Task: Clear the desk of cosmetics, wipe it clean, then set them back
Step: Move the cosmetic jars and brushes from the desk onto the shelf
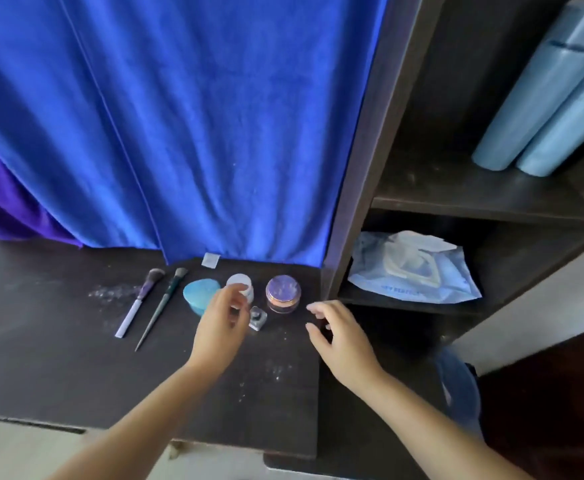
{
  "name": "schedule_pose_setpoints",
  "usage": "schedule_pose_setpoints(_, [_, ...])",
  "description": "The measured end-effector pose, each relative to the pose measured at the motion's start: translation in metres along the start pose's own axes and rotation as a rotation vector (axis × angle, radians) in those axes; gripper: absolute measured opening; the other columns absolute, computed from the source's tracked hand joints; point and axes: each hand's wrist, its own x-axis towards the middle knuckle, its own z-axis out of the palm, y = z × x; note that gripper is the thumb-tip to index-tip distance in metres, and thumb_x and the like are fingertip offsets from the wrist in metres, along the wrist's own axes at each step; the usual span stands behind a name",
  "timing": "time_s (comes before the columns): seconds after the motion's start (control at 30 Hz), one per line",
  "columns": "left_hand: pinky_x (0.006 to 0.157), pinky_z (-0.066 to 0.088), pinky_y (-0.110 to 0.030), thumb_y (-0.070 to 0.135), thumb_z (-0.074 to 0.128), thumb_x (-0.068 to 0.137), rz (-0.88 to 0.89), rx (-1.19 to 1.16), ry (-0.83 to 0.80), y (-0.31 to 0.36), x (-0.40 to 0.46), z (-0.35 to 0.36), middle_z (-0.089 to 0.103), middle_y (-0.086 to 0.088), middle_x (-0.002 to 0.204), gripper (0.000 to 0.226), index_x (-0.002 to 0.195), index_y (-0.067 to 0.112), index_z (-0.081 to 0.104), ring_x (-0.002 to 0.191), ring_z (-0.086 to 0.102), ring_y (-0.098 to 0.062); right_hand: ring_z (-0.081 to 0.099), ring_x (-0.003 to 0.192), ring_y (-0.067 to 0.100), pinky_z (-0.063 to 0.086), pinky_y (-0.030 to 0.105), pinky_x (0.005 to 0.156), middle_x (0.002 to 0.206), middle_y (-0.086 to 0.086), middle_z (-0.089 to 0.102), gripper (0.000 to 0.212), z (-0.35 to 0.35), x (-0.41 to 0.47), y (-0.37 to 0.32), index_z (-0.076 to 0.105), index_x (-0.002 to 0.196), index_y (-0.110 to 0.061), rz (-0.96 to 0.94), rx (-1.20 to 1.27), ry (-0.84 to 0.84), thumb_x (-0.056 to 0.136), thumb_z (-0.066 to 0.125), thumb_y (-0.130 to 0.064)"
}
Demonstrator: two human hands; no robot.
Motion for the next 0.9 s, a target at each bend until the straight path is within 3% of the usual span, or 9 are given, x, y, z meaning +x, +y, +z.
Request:
schedule_pose_setpoints(0.13, [0.083, 0.049, -0.037, -0.002, 0.053, 0.084, -0.077, 0.1, -0.041, -0.054, 0.013, -0.012, 0.053, -0.002, 0.1, 0.03, 0.112, 0.008, 0.055, 0.09, 0.057, -0.023, 0.054, 0.104, 0.016, 0.047, 0.033, 0.09, 0.11, 0.001, 0.056, 0.038, 0.056, 0.015, 0.005, 0.056, 0.114, -0.014, 0.132, -0.015, -0.082, 0.084, 0.055, -0.035])
schedule_pose_setpoints(0.23, [0.084, 0.044, -0.04, 0.002, 0.061, 0.08, -0.035, 0.229, -0.017, -0.077, 0.018, -0.014, 0.054, -0.01, 0.105, 0.031, 0.111, 0.003, 0.054, 0.099, 0.051, -0.031, 0.052, 0.113, 0.02, 0.042, 0.031, 0.096, 0.121, 0.004, 0.054, 0.042, 0.091, 0.025, 0.001, 0.052, 0.122, -0.012, 0.19, -0.037, -0.08, 0.083, 0.064, -0.024])
schedule_pose_setpoints(0.33, [0.093, 0.029, -0.036, 0.007, 0.075, 0.07, 0.036, 0.336, 0.129, -0.095, 0.029, -0.021, 0.052, -0.023, 0.111, 0.053, 0.116, 0.0, 0.05, 0.104, 0.041, -0.033, 0.049, 0.118, 0.024, 0.039, 0.033, 0.099, 0.128, 0.006, 0.053, 0.052, 0.121, 0.034, -0.006, 0.048, 0.126, -0.009, 0.243, -0.052, -0.049, 0.081, 0.068, -0.024])
schedule_pose_setpoints(0.4, [0.097, 0.024, -0.033, 0.014, 0.08, 0.066, 0.061, 0.339, 0.117, -0.108, 0.039, -0.025, 0.048, -0.025, 0.118, 0.069, 0.125, 0.001, 0.046, 0.108, 0.034, -0.028, 0.052, 0.114, 0.029, 0.041, 0.038, 0.096, 0.122, 0.01, 0.057, 0.052, 0.135, 0.038, -0.005, 0.051, 0.123, -0.007, 0.243, -0.128, -0.012, 0.078, 0.071, -0.024])
schedule_pose_setpoints(0.57, [0.098, 0.02, -0.015, 0.018, 0.076, 0.071, -0.025, 0.129, -0.097, -0.126, 0.053, -0.024, 0.04, -0.009, 0.132, 0.077, 0.136, 0.013, 0.034, 0.125, 0.033, -0.02, 0.053, 0.1, 0.03, 0.045, 0.04, 0.087, 0.104, 0.006, 0.061, 0.034, 0.147, 0.044, -0.001, 0.058, 0.108, -0.013, 0.278, -0.239, 0.041, 0.078, 0.068, -0.025])
schedule_pose_setpoints(0.77, [0.093, 0.032, -0.02, 0.022, 0.076, 0.071, -0.037, 0.09, -0.112, -0.122, 0.051, -0.032, 0.044, 0.004, 0.132, 0.072, 0.131, 0.02, 0.037, 0.124, 0.04, -0.014, 0.05, 0.1, 0.024, 0.043, 0.033, 0.085, 0.106, 0.004, 0.06, 0.03, 0.132, 0.037, -0.014, 0.058, 0.108, -0.014, 0.271, -0.17, 0.087, 0.082, 0.066, -0.027])
schedule_pose_setpoints(0.9, [0.094, 0.037, -0.024, 0.022, 0.078, 0.068, 0.042, 0.009, -0.158, -0.089, 0.038, -0.043, 0.043, 0.014, 0.125, 0.074, 0.13, 0.025, 0.036, 0.121, 0.043, -0.011, 0.052, 0.097, 0.023, 0.048, 0.036, 0.082, 0.105, 0.005, 0.059, 0.036, 0.097, 0.027, -0.03, 0.057, 0.111, -0.011, 0.224, -0.162, 0.18, 0.081, 0.068, -0.028])
